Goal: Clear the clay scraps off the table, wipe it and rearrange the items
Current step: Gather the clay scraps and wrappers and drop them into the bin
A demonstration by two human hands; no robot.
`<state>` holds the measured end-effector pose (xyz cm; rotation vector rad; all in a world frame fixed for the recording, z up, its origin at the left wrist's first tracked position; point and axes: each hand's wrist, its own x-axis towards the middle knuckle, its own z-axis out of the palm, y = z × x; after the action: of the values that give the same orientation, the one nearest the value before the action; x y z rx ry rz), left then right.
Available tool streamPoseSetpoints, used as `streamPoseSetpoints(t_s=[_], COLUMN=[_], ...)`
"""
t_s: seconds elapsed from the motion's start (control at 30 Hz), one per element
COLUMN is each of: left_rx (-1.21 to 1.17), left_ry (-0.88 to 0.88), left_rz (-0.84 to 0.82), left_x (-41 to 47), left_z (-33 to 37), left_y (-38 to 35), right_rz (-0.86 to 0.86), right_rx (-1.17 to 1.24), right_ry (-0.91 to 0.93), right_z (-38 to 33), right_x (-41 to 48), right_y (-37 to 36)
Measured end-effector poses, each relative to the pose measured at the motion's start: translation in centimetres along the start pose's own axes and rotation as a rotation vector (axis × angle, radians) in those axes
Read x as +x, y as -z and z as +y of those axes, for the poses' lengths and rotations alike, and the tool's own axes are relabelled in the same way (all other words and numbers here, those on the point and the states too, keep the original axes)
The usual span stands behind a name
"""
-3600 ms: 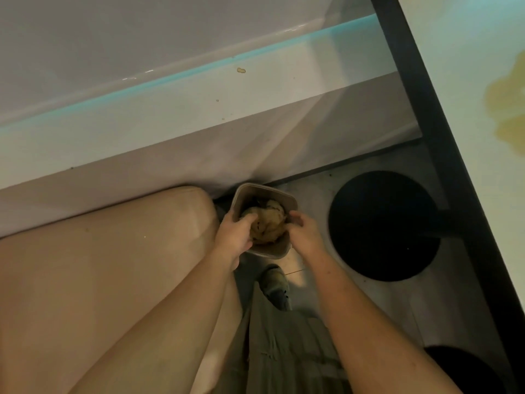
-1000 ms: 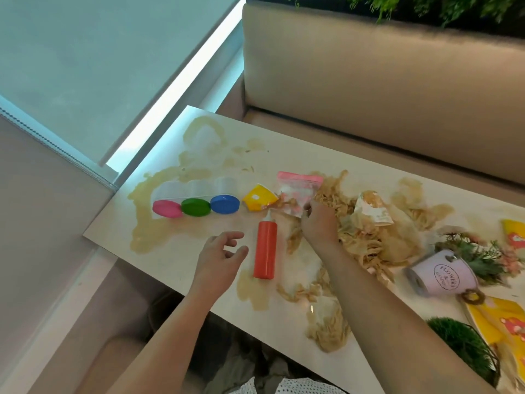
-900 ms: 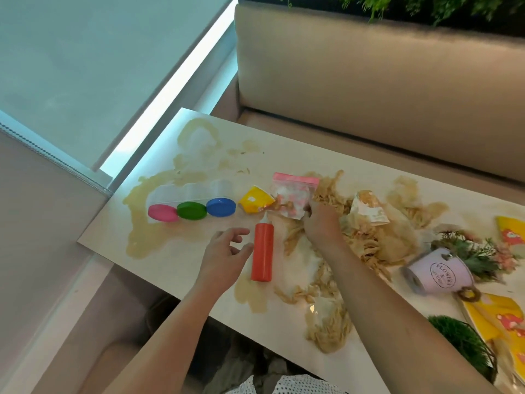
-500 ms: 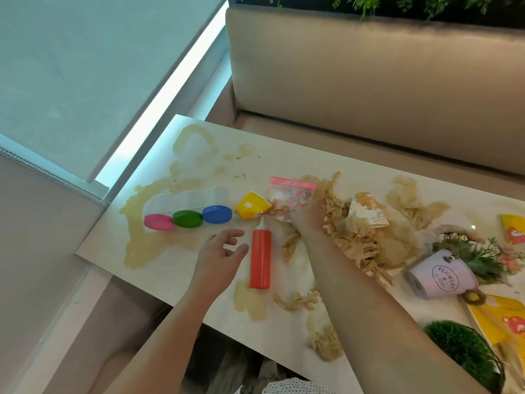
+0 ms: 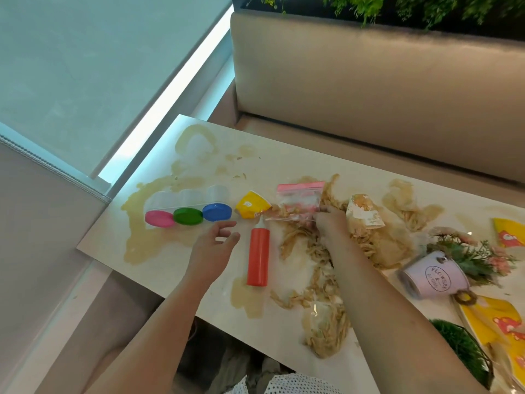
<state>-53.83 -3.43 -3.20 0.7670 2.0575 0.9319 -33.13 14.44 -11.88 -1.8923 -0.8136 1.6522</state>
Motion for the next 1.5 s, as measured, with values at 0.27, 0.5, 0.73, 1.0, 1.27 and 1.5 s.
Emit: streamPoseSetpoints(t_s=[0.27,0.5,0.73,1.0,1.27,1.5], left_rx=[0.019,-0.461,-0.376,-0.300,-0.450,-0.488], left_ry=[0.118,0.577,0.330,0.164,0.230,0.308], left_rz=[-0.120,-0.370,-0.346,-0.144,-0.296,-0.403], left_x=[3.2,3.2,1.9,0.1,-1.3,-1.6], left_z=[2.1,2.9,1.7,1.2,1.5,1.0], left_y=[-5.4,-10.3,-10.6,-9.3,-7.5,-6.1], right_rz=[-0.080,-0.254,-0.352,-0.094,-0.394,-0.687], right_rx=[0.096,0.091,0.039,-0.717,-0.145,0.085], right_ry=[-0.018,0.024,0.053,0.736,0.199,-0.018], right_z=[0.6,2.0,2.6,1.0,0.3,2.0], right_x=[-3.4,-6.2,-6.6,-9.1,-8.5,-7.9], right_y=[4.8,8.2,9.7,5.7,5.6,6.8])
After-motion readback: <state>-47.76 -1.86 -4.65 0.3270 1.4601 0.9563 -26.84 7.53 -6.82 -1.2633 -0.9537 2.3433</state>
